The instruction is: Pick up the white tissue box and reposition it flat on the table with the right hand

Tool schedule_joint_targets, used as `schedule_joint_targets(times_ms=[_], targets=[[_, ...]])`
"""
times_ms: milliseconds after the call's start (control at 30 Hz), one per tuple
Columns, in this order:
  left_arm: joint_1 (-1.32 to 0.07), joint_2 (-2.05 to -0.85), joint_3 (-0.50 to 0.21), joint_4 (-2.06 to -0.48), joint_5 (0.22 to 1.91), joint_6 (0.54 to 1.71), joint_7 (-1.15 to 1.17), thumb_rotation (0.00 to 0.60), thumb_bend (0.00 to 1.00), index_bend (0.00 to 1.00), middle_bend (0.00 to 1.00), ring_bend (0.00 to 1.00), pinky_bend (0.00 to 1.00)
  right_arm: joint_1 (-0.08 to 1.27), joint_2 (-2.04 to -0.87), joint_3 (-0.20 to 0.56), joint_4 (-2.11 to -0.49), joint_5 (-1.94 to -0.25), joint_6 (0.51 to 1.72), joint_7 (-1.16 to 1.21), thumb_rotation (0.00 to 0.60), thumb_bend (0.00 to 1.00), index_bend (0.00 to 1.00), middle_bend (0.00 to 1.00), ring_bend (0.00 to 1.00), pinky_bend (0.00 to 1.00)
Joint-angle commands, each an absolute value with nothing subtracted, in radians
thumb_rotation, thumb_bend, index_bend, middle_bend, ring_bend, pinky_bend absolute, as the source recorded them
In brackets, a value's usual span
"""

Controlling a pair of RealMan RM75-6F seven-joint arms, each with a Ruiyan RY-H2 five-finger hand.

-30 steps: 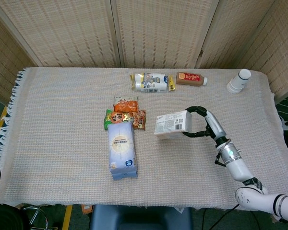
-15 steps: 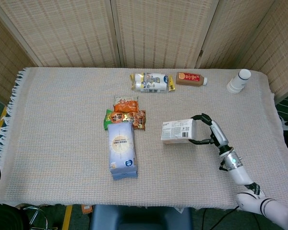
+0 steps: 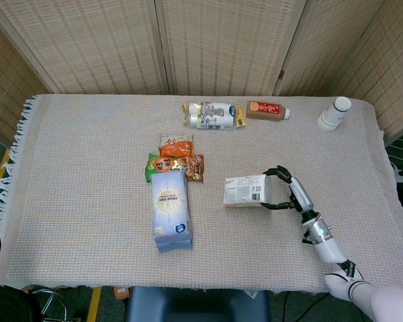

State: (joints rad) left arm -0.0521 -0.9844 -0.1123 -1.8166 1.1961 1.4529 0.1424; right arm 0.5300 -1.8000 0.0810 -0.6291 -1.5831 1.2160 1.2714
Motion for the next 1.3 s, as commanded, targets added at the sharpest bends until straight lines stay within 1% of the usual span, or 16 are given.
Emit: schedule_joint_targets(times_ms=[33, 200, 400, 600, 700, 833, 967, 1300], targets=[[-0.052, -0.984, -0.113, -1.816, 1.195, 1.453, 0.143, 0.6, 0.53, 0.14, 0.0, 0.0, 0.11, 0.537, -1.818, 0.07, -0.598, -1.58, 1.199, 1.241, 0.6, 0.32, 0.51, 0.5, 0.45, 0.0], [-0.052, -0.984, -0.112, -1.818, 1.196, 1.454, 0.143, 0.6, 0.53, 0.14, 0.0, 0.0, 0.11, 0.541, -1.816, 0.066, -0.604, -1.569, 1.177, 1.191, 0.6, 0.32, 0.51, 0.5, 0.45, 0.0], [-0.052, -0.983, -0.112, -1.818, 1.196, 1.454, 0.142, 0.6, 0.53, 0.14, 0.0, 0.0, 0.11, 0.538, -1.782, 0.066, -0.657, -1.55, 1.15, 1.145, 0.6, 0.32, 0.51, 0.5, 0.45, 0.0], [-0.053, -0.984, -0.11, -1.82, 1.198, 1.453, 0.145, 0.6, 0.53, 0.14, 0.0, 0.0, 0.11, 0.529, -1.713, 0.058, -0.764, -1.531, 1.113, 1.052, 0.6, 0.32, 0.49, 0.5, 0.45, 0.0], [-0.053, -0.985, -0.11, -1.821, 1.198, 1.453, 0.149, 0.6, 0.53, 0.14, 0.0, 0.0, 0.11, 0.524, -1.673, 0.056, -0.83, -1.506, 1.066, 0.988, 0.6, 0.32, 0.47, 0.5, 0.45, 0.0], [-0.054, -0.986, -0.109, -1.821, 1.199, 1.454, 0.152, 0.6, 0.53, 0.14, 0.0, 0.0, 0.11, 0.524, -1.627, 0.061, -0.91, -1.464, 0.996, 0.906, 0.6, 0.32, 0.46, 0.5, 0.45, 0.0], [-0.054, -0.986, -0.109, -1.821, 1.198, 1.454, 0.153, 0.6, 0.53, 0.14, 0.0, 0.0, 0.11, 0.529, -1.596, 0.068, -0.966, -1.433, 0.949, 0.837, 0.6, 0.32, 0.45, 0.5, 0.44, 0.0], [-0.055, -0.987, -0.108, -1.822, 1.199, 1.453, 0.155, 0.6, 0.53, 0.14, 0.0, 0.0, 0.11, 0.533, -1.549, 0.086, -1.054, -1.379, 0.892, 0.7, 0.6, 0.32, 0.44, 0.5, 0.44, 0.0]])
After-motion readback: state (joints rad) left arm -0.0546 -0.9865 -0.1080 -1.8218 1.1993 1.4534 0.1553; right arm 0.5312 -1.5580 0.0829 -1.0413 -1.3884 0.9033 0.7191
